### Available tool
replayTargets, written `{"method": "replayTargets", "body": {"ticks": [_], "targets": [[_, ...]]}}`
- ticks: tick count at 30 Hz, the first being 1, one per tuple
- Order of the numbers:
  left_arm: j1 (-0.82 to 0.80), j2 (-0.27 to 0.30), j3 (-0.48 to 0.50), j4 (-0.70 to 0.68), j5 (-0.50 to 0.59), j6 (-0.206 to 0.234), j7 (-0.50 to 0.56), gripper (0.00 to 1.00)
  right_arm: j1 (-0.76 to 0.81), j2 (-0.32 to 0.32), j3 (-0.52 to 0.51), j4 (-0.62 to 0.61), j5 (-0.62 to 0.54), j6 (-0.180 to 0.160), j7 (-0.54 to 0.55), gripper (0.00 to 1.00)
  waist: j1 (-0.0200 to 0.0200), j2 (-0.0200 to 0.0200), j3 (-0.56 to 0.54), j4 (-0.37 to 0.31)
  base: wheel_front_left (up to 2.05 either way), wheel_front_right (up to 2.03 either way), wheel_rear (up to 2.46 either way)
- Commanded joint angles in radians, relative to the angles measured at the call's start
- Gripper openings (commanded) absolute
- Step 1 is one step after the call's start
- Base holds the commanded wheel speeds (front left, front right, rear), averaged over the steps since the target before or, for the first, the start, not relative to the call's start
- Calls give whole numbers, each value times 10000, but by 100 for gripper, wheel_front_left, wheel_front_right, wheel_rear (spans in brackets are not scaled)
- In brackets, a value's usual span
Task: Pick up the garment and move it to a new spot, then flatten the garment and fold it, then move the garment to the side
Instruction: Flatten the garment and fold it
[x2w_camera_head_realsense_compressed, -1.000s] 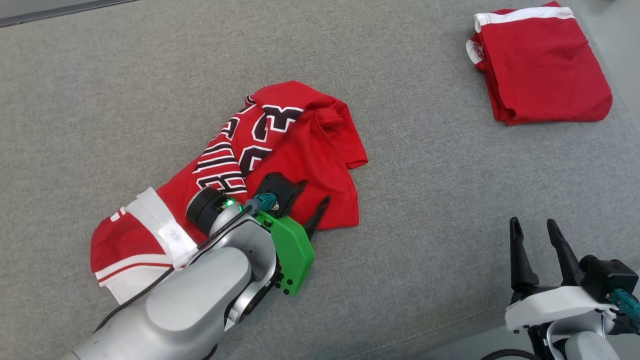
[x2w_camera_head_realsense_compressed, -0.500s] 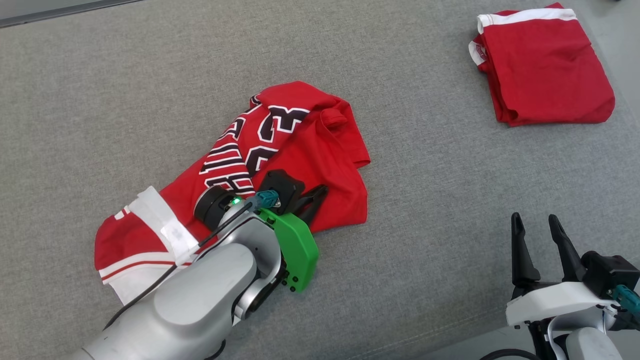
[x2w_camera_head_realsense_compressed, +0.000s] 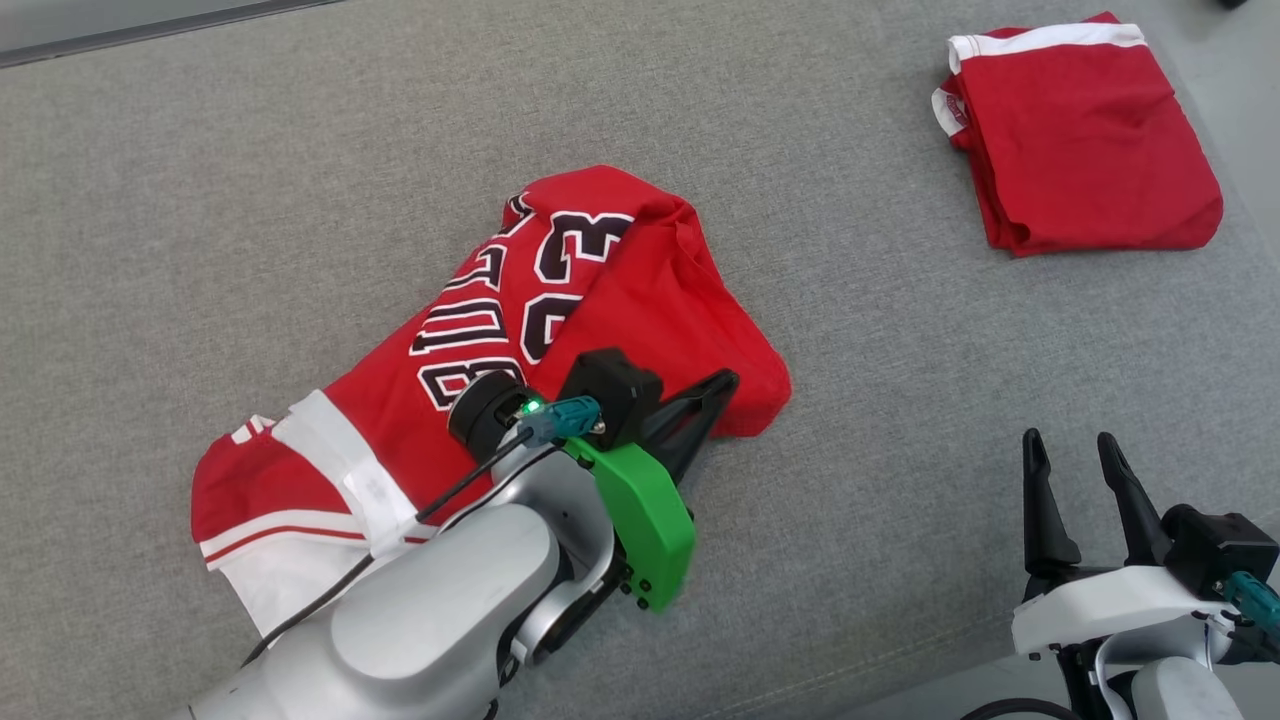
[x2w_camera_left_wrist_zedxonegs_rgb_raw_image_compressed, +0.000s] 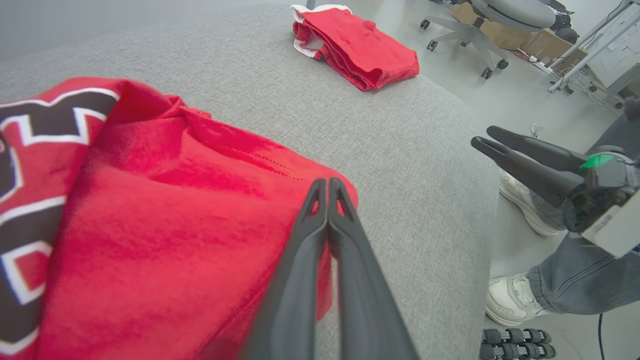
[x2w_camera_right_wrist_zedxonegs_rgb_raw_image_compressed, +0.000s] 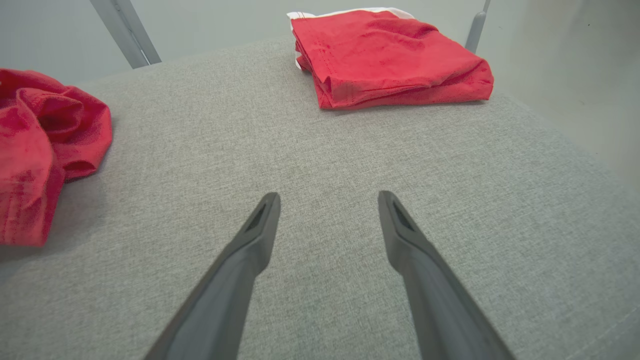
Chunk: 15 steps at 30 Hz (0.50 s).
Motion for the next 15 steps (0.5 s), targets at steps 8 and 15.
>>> {"method": "replayTargets", "body": {"ticks": [8,15], "targets": [[473,136,-401,-811,230,173,223,0,14,-31,-12,59,28,-13,-12,100,0,-1,42,-83,0,0,0],[1355,77,-836,-680,9,-170,310,0,-37,-29,-52,53,79,-13,-12,100,0,-1,132,-107,0,0,0]]}}
